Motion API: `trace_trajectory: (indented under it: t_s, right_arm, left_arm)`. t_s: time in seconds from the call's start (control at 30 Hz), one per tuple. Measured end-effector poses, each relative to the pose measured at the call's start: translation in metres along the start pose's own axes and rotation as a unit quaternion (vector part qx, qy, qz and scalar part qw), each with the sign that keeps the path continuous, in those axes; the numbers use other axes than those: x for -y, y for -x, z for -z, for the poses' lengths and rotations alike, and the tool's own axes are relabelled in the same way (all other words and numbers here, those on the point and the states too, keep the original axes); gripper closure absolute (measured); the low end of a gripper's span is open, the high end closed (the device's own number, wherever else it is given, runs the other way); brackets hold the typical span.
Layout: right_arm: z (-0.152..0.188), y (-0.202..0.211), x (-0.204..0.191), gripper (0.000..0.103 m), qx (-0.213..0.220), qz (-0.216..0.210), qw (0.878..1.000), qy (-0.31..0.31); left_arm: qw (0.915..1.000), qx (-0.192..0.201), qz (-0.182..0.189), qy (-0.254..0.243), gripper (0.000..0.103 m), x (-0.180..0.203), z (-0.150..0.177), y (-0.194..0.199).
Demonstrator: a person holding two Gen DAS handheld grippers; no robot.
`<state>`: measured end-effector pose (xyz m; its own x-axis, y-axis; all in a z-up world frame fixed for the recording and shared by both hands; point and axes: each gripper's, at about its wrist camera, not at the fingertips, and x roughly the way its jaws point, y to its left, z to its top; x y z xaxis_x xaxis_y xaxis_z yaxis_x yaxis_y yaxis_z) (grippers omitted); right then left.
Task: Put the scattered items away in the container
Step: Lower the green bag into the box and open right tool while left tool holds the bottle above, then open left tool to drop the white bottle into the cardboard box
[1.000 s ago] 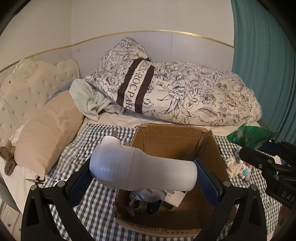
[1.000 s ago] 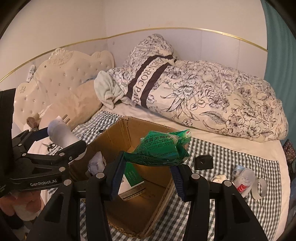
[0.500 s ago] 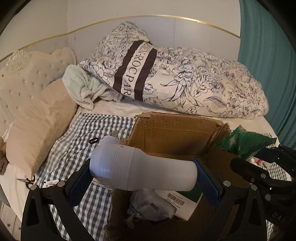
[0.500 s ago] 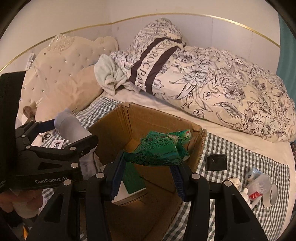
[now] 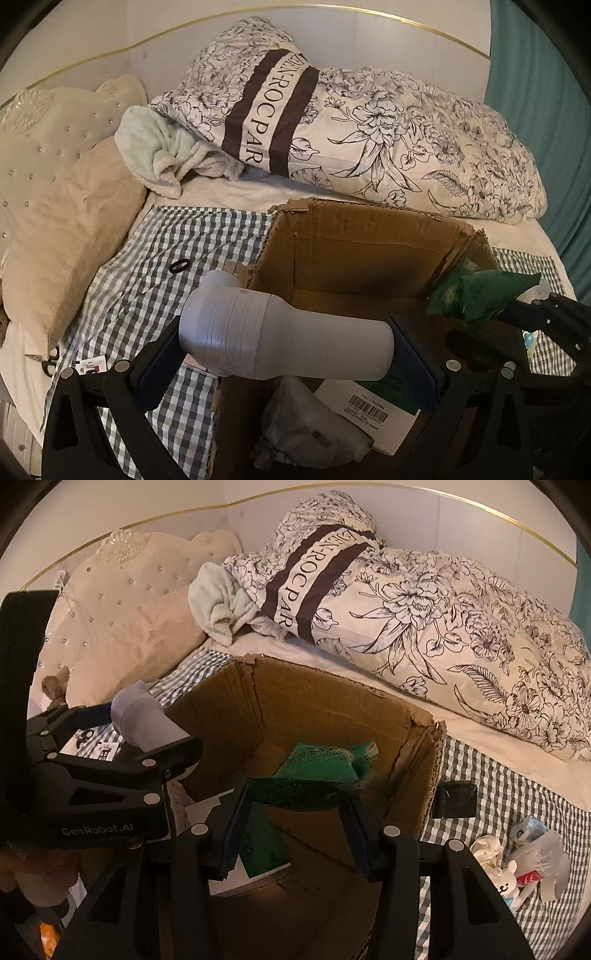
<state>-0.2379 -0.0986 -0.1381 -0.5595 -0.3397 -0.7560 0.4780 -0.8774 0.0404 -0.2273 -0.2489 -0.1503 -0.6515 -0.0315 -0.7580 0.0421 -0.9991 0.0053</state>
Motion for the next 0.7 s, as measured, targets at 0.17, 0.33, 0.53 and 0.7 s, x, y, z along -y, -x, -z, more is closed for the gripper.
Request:
trace_trajectory:
  t_s: [0.17, 0.33, 0.53, 0.7]
  right_arm:
    - [0.002, -0.003, 0.001, 0.050, -0.006, 0.000, 1.000, 0.000]
    - [0.002, 0.008, 0.003, 0.037, 0.004, 0.002, 1.000, -0.006]
    - [-0.003, 0.026, 0.005, 0.033, 0.022, 0.008, 1.000, -0.012]
    - [-0.004, 0.041, 0.005, 0.032, 0.037, 0.012, 0.999, -0.017]
  left_arm:
    - [1.0000, -0.004, -0.002, -0.002, 0.000, 0.001, -0.001, -0.002]
    - [0.9999, -0.007, -0.006, -0.006, 0.000, 0.004, -0.001, 0.000]
    - [1.0000, -0.002, -0.002, -0.010, 0.000, 0.007, -0.001, 0.010]
    - [0.9999, 0.005, 0.000, -0.013, 0.000, 0.010, -0.004, 0.021]
